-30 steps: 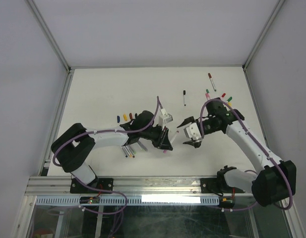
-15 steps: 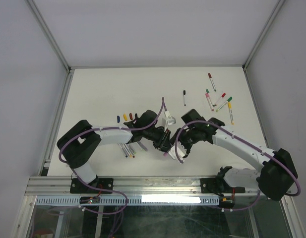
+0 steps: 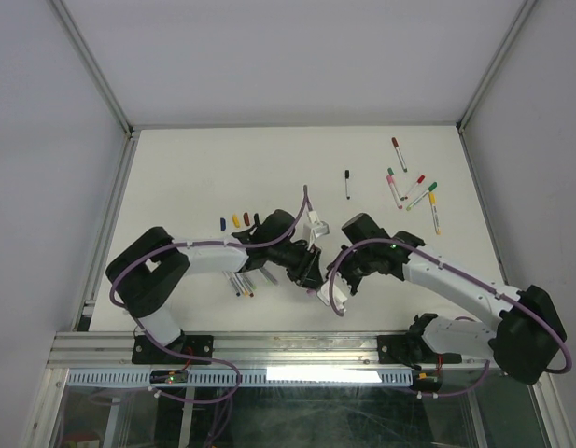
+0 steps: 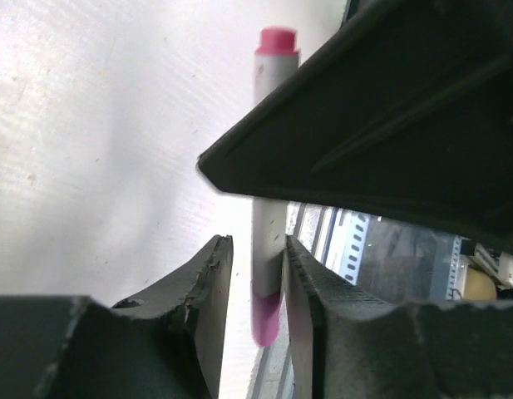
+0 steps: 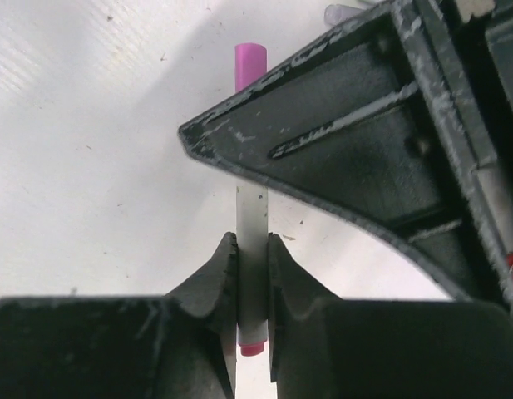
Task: Open the pen caps
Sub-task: Pick up the pen from the center of the board, then open the pen cap from the pen.
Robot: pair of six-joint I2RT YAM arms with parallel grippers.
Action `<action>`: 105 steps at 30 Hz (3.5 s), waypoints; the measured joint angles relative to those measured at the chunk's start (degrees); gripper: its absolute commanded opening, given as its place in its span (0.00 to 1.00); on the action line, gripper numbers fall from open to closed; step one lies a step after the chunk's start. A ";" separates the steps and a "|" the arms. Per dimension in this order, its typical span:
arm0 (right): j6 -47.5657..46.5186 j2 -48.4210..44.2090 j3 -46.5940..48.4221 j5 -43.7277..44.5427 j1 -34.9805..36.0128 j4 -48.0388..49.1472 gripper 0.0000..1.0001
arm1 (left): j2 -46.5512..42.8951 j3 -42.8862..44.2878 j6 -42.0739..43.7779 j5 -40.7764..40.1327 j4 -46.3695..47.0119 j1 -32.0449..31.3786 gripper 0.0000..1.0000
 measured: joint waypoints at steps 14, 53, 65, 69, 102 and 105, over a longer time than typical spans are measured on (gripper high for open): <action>7.85 -6.97 -4.26 -11.87 -8.76 -0.11 0.00 | -20.92 -19.85 -11.67 -6.34 20.22 5.25 0.57; 73.29 2.91 4.85 -33.57 -23.26 11.23 0.00 | -33.70 -42.21 -34.49 -44.02 66.42 5.81 0.95; 82.55 3.98 2.78 -33.83 -23.71 18.18 0.00 | -28.41 -39.04 -34.40 -52.17 66.40 1.49 0.95; 84.11 4.37 2.75 -33.83 -23.74 19.06 0.00 | -26.99 -38.18 -34.07 -54.18 66.47 0.31 0.94; 88.98 5.77 1.84 -30.21 -23.74 22.05 0.00 | -2.86 -25.29 -36.94 -63.82 73.42 -5.05 0.05; 88.52 5.77 1.84 -30.10 -23.74 22.05 0.00 | -2.86 -25.27 -37.35 -63.84 73.66 -5.05 0.00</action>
